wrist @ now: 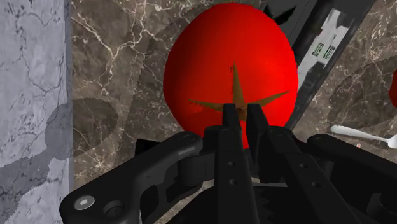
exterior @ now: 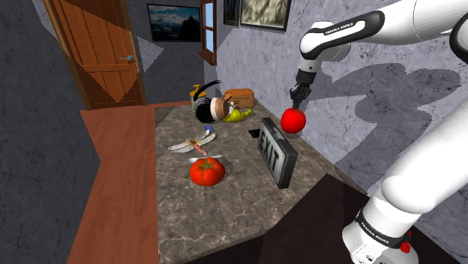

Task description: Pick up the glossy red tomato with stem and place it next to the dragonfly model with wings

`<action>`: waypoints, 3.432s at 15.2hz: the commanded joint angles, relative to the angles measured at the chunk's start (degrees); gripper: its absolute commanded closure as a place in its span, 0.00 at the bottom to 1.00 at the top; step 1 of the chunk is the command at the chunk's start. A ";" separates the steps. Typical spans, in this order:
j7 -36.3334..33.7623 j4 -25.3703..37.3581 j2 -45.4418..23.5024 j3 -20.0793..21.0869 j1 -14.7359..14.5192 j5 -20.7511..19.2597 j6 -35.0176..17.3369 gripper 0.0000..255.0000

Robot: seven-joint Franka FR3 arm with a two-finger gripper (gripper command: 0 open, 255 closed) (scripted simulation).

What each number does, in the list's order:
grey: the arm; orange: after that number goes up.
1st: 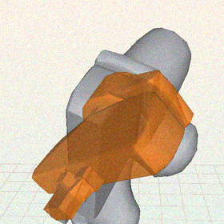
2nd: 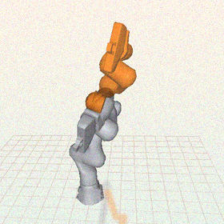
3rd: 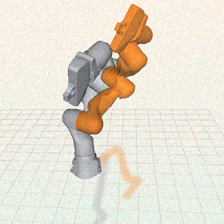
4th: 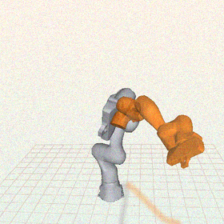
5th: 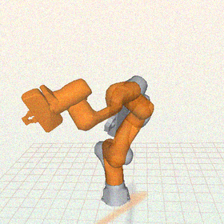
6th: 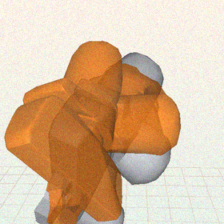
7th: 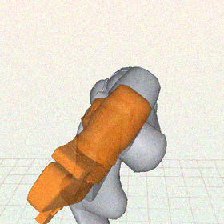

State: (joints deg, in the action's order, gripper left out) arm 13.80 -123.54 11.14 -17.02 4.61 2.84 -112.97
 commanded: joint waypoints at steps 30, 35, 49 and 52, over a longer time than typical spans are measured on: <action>-15.25 72.13 -60.83 8.46 -5.37 9.55 10.62 1.00; -14.74 68.52 -60.98 8.50 -5.65 9.73 6.92 1.00; -13.97 64.43 -62.49 8.70 -5.88 10.13 1.38 1.00; -13.97 64.43 -62.49 8.70 -5.88 10.13 1.38 1.00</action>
State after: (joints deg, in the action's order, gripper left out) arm -0.18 -59.11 -51.36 -8.31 -1.27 12.97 -111.59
